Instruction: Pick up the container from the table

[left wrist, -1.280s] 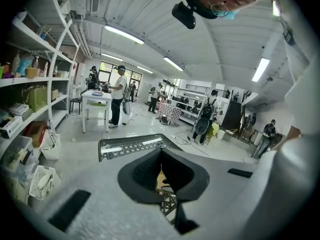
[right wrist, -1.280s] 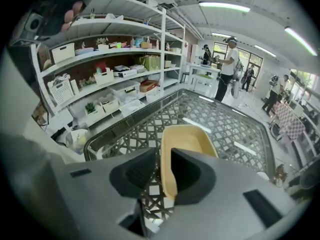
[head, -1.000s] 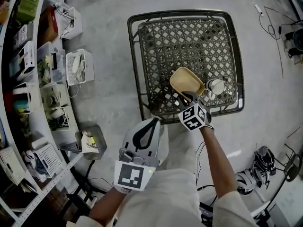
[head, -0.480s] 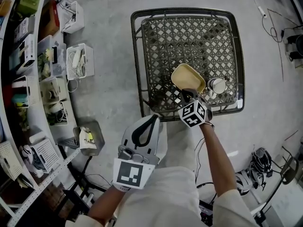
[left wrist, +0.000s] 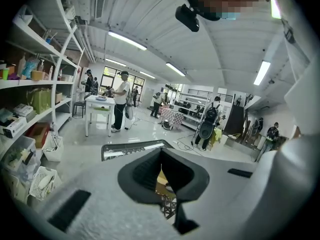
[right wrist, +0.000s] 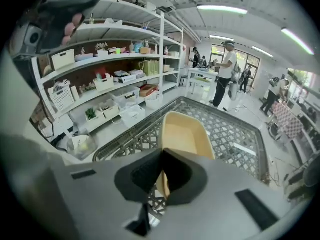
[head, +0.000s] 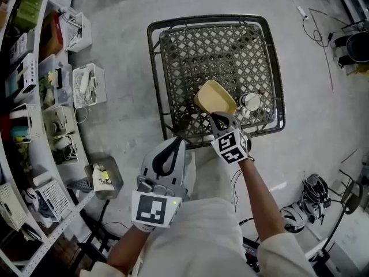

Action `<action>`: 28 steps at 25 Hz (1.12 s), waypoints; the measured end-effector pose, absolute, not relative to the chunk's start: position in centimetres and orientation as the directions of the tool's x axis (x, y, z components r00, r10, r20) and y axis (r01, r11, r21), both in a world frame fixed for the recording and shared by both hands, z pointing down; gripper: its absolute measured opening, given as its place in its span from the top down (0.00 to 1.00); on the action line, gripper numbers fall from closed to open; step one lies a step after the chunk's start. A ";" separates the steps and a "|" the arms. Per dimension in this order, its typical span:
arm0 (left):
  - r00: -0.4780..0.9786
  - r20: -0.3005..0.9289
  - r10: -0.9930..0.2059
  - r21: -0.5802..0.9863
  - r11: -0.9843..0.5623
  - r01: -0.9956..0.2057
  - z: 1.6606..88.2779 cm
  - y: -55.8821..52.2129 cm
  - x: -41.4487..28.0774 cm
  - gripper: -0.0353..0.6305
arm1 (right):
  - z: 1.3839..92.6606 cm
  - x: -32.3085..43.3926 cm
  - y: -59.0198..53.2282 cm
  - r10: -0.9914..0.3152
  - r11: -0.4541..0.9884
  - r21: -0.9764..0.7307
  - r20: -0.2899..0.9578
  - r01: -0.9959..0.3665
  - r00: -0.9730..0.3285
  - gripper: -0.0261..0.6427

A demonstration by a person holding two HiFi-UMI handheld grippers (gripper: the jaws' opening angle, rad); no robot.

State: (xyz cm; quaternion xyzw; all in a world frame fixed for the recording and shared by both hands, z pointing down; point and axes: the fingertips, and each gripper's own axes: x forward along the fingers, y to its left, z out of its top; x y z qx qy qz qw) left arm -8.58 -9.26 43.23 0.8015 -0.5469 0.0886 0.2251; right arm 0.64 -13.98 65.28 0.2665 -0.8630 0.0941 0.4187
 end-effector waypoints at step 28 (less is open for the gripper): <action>0.421 0.135 -0.897 0.150 -0.402 -0.903 30.9 -5.7 -11.4 0.91 | 27.5 6.8 -8.9 -0.802 0.596 0.147 0.152 -0.790 -0.577 0.93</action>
